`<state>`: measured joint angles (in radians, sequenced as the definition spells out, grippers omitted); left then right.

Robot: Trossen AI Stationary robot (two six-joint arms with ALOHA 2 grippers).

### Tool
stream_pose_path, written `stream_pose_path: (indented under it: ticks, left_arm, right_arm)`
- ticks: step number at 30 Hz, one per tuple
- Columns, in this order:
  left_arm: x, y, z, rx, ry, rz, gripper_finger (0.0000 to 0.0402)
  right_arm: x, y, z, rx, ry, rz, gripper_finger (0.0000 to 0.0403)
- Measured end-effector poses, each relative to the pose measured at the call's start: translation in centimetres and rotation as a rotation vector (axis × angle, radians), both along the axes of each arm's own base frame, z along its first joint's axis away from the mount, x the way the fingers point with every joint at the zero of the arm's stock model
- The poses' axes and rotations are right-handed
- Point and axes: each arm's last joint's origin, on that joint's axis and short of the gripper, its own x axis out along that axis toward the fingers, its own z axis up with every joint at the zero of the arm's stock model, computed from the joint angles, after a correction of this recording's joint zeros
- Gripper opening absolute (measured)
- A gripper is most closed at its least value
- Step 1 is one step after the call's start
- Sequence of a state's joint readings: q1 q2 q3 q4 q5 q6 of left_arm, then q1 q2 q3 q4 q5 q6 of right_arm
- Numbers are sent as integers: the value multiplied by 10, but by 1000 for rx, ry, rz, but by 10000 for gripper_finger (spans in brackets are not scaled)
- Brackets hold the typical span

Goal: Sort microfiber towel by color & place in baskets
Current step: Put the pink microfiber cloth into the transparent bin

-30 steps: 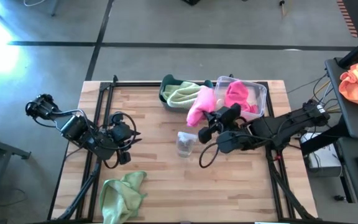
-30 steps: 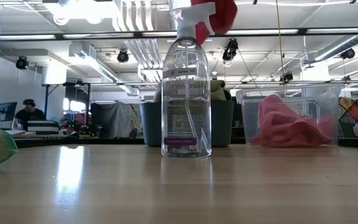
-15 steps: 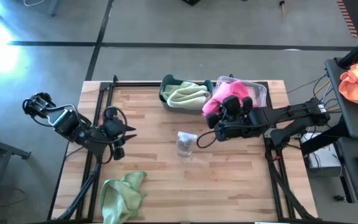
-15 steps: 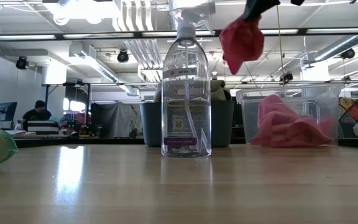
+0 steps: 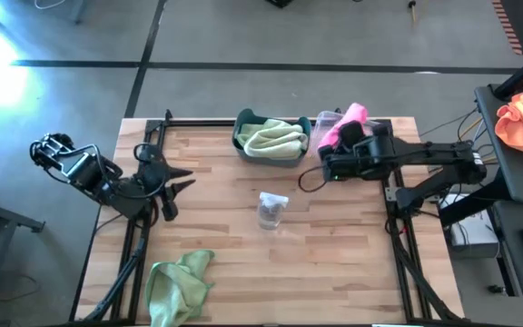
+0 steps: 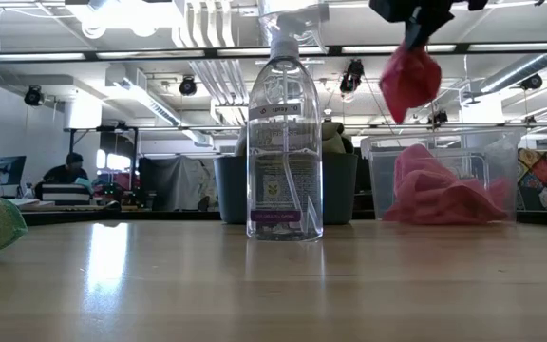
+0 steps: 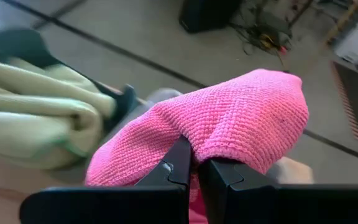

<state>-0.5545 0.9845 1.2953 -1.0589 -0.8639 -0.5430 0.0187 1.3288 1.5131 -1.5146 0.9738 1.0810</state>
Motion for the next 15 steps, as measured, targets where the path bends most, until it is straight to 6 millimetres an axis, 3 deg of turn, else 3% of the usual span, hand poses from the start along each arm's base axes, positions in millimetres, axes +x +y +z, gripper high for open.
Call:
stream_pose_path:
  ticks: [7, 15]
  left_arm:
    - [4, -1, 6, 10, -95, 72, 86]
    - [6, 0, 11, 41, -173, 152, 86]
  right_arm:
    - [-17, -18, 6, 106, 118, 30, 13]
    - [-27, -32, 10, 110, 200, 53, 13]
